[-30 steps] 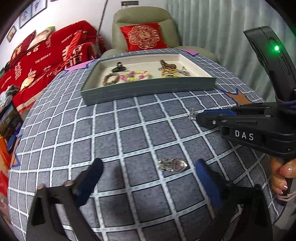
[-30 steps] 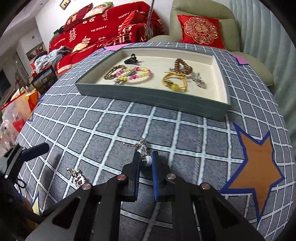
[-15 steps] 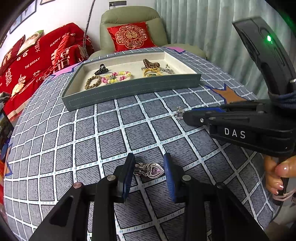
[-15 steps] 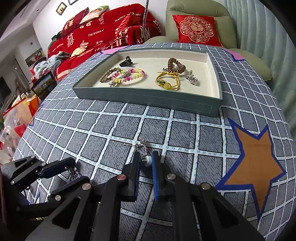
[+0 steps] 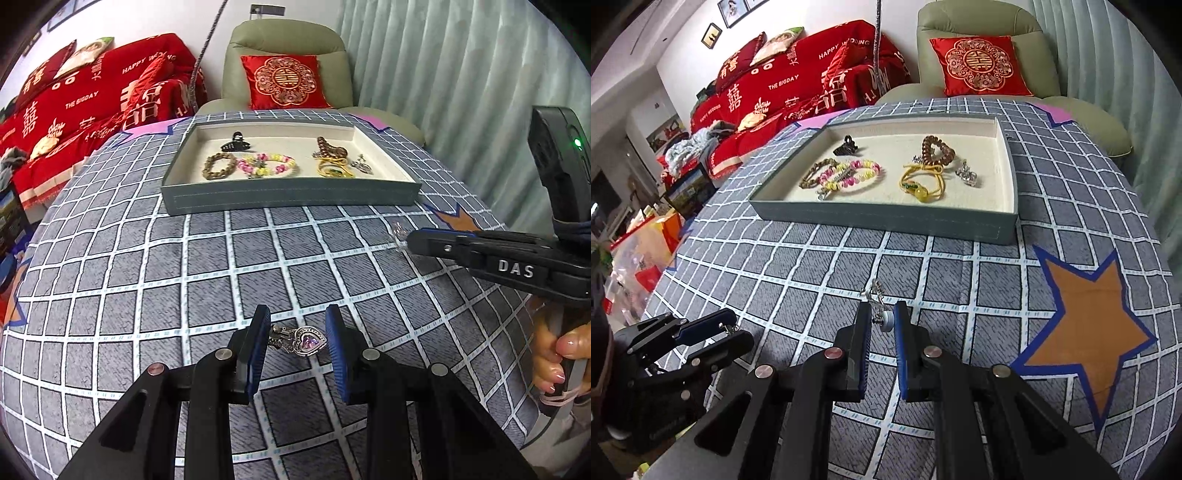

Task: Organize jewelry
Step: 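Carry the charm chain and heart pendant into the tray and open both tools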

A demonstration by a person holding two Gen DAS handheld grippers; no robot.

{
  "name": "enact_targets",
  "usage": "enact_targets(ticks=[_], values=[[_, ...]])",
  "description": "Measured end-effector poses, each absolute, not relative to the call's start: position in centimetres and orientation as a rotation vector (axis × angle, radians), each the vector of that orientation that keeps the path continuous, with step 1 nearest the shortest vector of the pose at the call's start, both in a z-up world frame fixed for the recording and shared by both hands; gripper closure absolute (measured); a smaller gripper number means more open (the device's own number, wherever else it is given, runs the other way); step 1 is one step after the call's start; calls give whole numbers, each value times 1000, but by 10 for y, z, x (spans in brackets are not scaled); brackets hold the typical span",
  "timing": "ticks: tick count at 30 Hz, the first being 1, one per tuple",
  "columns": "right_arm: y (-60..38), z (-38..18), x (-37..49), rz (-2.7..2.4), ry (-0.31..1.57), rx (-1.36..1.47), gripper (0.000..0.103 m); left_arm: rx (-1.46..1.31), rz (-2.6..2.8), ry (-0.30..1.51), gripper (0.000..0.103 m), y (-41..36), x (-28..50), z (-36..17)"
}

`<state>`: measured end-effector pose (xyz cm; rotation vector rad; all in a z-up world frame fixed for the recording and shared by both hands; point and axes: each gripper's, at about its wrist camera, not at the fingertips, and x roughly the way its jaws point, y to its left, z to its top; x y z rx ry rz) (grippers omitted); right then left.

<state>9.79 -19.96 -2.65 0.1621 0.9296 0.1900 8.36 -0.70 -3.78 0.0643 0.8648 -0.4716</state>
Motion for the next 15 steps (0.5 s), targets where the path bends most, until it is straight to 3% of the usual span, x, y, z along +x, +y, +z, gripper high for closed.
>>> enact_targets(ticks=[15], values=[[-223, 17, 112, 193, 869, 227, 90, 30, -431, 778, 62, 3, 111, 9]])
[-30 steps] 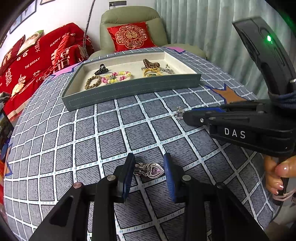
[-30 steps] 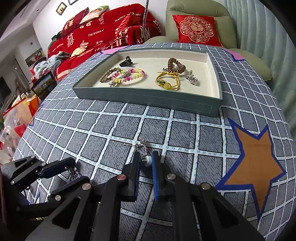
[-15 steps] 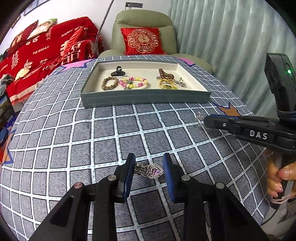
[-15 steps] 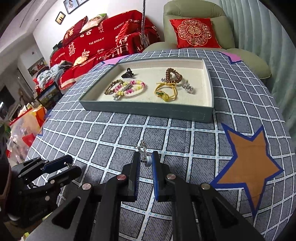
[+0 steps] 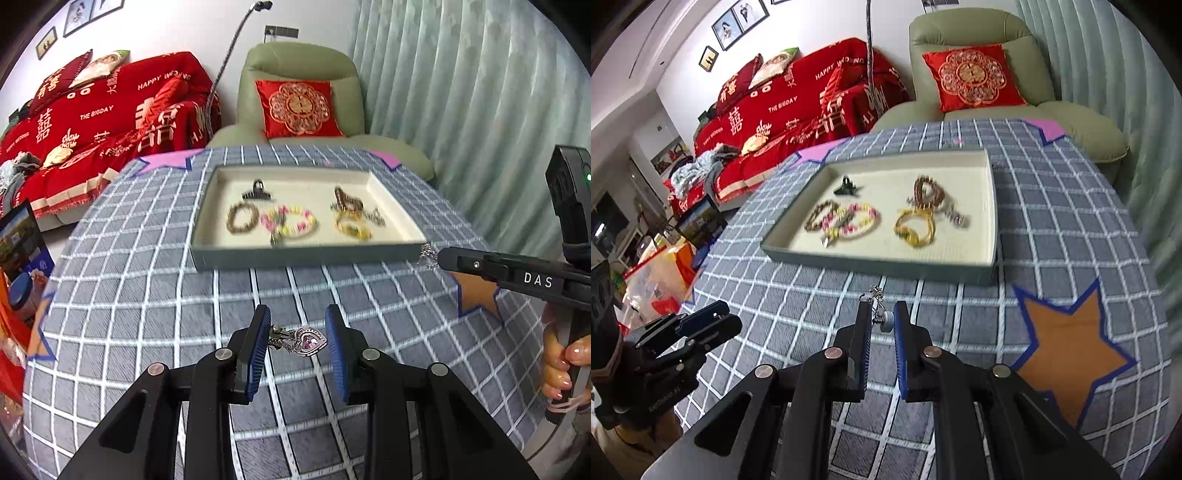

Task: Organize jewelry
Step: 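Carry the charm chain and heart pendant into the tray and open both tools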

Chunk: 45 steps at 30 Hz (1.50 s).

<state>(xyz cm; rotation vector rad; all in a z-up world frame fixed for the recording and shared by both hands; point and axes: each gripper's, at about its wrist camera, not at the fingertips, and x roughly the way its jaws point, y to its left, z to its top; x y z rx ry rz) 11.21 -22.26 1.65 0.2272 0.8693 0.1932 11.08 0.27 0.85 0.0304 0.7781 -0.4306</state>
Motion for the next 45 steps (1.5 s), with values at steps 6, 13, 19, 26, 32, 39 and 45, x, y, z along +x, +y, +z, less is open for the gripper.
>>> enact_targets(ticks=[6, 13, 19, 26, 32, 39, 45], values=[[-231, 46, 127, 192, 817, 233, 90, 7, -413, 724, 62, 7, 134, 35], [-240, 70, 160, 186, 783, 236, 90, 32, -391, 679, 62, 4, 165, 52], [-251, 75, 197, 169, 783, 283, 90, 55, -373, 678, 62, -7, 197, 48], [-261, 57, 236, 138, 816, 303, 90, 59, -352, 713, 62, -17, 235, 30], [-264, 30, 264, 116, 860, 307, 90, 97, -353, 743, 62, -36, 262, 7], [-272, -4, 295, 82, 903, 319, 90, 96, -340, 775, 62, -47, 287, -9], [-275, -29, 311, 60, 941, 324, 90, 95, -325, 817, 62, -51, 299, -23]])
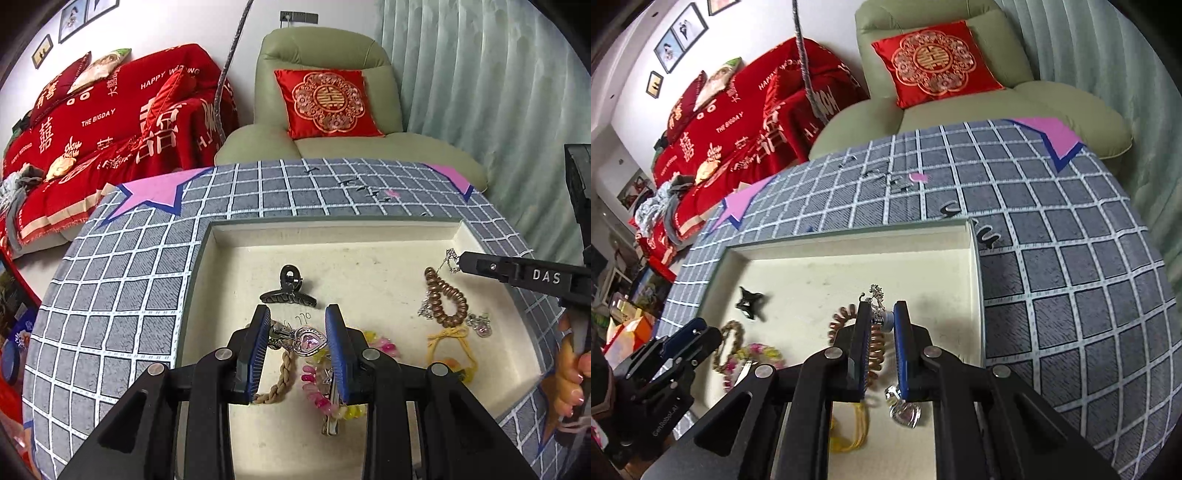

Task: Organize jewelry
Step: 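Carry the charm chain and heart pendant into the tray and open both tools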

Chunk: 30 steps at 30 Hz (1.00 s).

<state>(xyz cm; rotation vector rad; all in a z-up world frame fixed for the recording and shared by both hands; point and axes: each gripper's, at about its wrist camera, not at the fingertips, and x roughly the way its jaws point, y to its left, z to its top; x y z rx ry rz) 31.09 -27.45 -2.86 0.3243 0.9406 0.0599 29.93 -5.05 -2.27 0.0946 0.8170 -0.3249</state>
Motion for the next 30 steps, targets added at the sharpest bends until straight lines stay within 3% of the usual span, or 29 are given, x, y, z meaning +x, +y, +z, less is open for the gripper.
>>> enact_targets(ticks=[17, 19, 21, 23, 28, 30], values=[[-272, -47, 319, 30, 995, 265, 86, 120, -303, 879, 62, -59, 303, -40], [-270, -46, 320, 37, 997, 261, 80, 122, -297, 883, 62, -59, 303, -41], [-267, -45, 321, 46, 1000, 252, 58, 123, -295, 885, 62, -59, 302, -41], [-264, -43, 321, 59, 998, 251, 45, 128, -294, 887, 62, -59, 301, -41], [-262, -36, 318, 68, 989, 286, 45, 131, -294, 877, 61, -60, 298, -35], [-262, -31, 314, 76, 983, 299, 40, 129, -289, 875, 61, -59, 297, -33]])
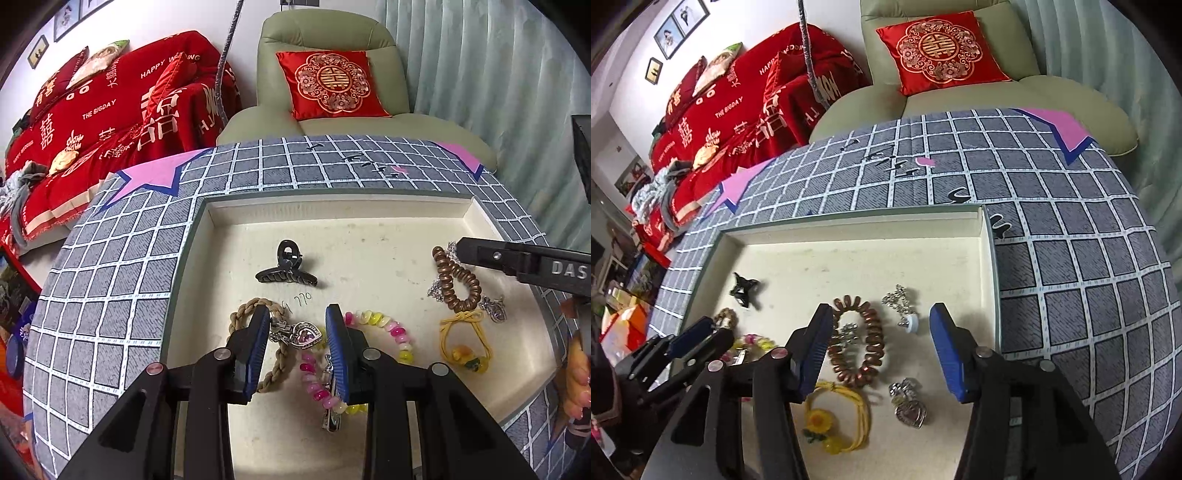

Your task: Organize jewelry

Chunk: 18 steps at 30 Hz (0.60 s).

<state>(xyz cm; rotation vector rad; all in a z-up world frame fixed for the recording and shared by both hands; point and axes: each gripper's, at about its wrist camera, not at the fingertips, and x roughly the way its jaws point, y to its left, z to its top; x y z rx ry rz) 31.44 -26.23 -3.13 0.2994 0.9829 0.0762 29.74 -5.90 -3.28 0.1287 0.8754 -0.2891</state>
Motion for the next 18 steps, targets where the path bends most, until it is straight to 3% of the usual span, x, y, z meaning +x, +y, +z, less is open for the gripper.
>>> enact_targets(ticks=[5, 7, 16, 18], values=[[-267, -20, 305, 97, 965, 349, 38, 114, -288, 875, 58, -56, 298, -28], [-268, -17, 302, 103, 964, 361, 38, 114, -272, 859, 0, -56, 296, -26], [-271, -10, 289, 111, 958, 394, 37, 137, -276, 827, 0, -61, 289, -18], [-272, -9, 287, 110, 958, 391, 24, 131, -269, 828, 0, -59, 286, -16]])
